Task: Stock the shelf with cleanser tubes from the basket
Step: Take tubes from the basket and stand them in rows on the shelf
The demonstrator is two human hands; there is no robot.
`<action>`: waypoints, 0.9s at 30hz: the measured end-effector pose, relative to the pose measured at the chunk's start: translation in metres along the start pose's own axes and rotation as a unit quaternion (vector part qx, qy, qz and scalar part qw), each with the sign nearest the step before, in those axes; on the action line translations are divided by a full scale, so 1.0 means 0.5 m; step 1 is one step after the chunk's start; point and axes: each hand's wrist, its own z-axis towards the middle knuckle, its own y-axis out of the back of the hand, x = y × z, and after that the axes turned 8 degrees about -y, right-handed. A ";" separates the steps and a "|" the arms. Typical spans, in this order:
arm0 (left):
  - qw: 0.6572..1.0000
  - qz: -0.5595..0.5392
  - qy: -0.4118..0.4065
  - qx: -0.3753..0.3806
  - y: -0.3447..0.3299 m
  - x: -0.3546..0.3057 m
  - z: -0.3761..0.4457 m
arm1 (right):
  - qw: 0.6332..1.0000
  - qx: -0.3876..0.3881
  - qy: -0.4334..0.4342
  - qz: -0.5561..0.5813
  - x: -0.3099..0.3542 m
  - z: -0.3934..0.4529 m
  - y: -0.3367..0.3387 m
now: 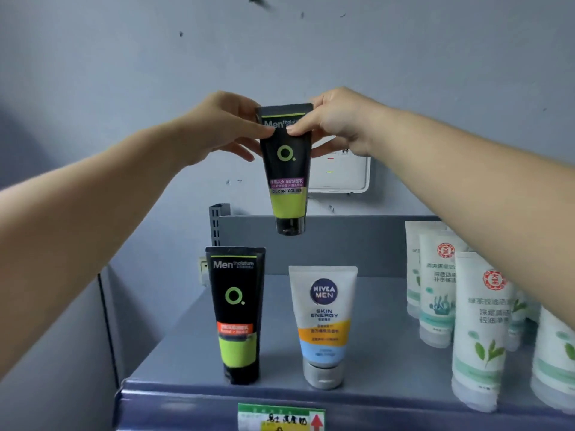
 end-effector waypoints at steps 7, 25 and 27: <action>0.996 0.024 0.080 0.036 0.028 0.087 -0.063 | 0.985 0.053 -0.057 -0.155 -0.022 0.008 -0.099; 0.966 0.113 0.154 0.172 -0.031 0.171 -0.147 | 0.916 0.139 -0.113 -0.359 -0.111 -0.014 -0.192; 0.965 0.114 0.157 0.175 -0.029 0.170 -0.146 | 0.917 0.143 -0.109 -0.356 -0.111 -0.017 -0.190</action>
